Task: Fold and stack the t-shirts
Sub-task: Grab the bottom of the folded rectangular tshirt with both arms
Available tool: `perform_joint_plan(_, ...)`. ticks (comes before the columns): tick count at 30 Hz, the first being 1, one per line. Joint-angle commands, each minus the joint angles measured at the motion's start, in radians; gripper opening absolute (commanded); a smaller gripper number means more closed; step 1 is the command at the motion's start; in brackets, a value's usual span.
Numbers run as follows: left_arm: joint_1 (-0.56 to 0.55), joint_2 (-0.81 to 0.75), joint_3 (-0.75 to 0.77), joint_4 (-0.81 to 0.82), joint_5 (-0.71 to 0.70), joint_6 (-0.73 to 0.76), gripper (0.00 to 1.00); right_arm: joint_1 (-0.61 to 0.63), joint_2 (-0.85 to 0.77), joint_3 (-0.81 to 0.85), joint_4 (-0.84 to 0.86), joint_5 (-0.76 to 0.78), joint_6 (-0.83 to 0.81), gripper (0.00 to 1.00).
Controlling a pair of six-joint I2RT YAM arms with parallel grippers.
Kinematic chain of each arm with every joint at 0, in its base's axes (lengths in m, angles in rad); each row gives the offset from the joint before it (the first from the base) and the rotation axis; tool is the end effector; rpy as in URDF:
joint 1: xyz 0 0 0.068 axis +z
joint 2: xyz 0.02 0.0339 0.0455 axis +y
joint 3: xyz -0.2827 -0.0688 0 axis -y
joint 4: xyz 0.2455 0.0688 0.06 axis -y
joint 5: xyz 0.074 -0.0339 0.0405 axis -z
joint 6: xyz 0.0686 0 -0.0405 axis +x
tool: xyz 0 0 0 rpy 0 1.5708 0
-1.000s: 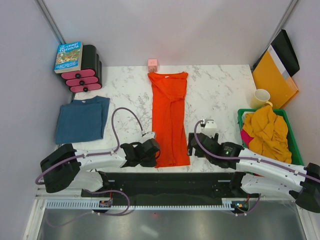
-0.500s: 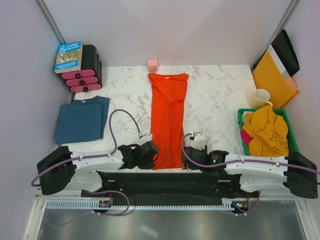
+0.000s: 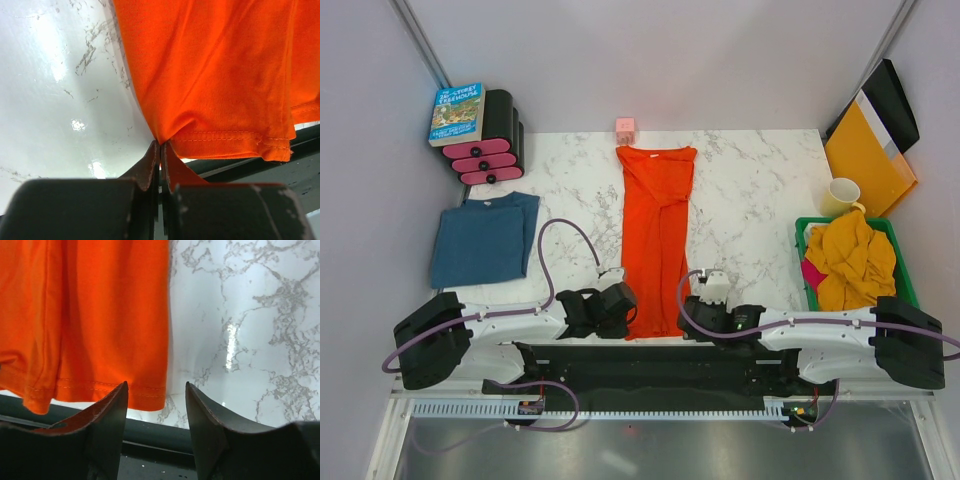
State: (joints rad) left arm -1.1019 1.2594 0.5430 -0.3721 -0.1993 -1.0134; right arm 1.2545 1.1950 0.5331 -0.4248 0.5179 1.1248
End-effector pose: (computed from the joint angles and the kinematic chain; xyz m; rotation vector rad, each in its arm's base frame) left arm 0.1131 -0.1932 0.1415 0.0531 2.7001 -0.4459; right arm 0.0973 0.1880 0.1547 0.0011 2.4756 0.3227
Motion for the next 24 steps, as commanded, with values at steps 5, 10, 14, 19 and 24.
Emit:
perform_joint_plan(5,-0.013,-0.008,-0.011,-0.053,-0.028,-0.031,0.02,0.006,0.028,-0.045,-0.002,0.030,0.095,0.52)
perform_joint_plan(10,-0.013,-0.008,-0.009,-0.053,-0.032,-0.030,0.02,0.011,0.067,-0.061,0.001,0.005,0.109,0.50)
perform_joint_plan(14,-0.013,-0.009,-0.012,-0.053,-0.034,-0.031,0.02,0.017,0.092,-0.065,-0.002,-0.027,0.136,0.36)
perform_joint_plan(19,-0.015,-0.040,-0.028,-0.053,-0.041,-0.040,0.02,0.060,0.115,-0.085,-0.026,-0.059,0.200,0.01)
perform_joint_plan(24,-0.019,-0.077,-0.043,-0.059,-0.045,-0.050,0.02,0.178,0.104,-0.071,-0.078,-0.026,0.297,0.00)
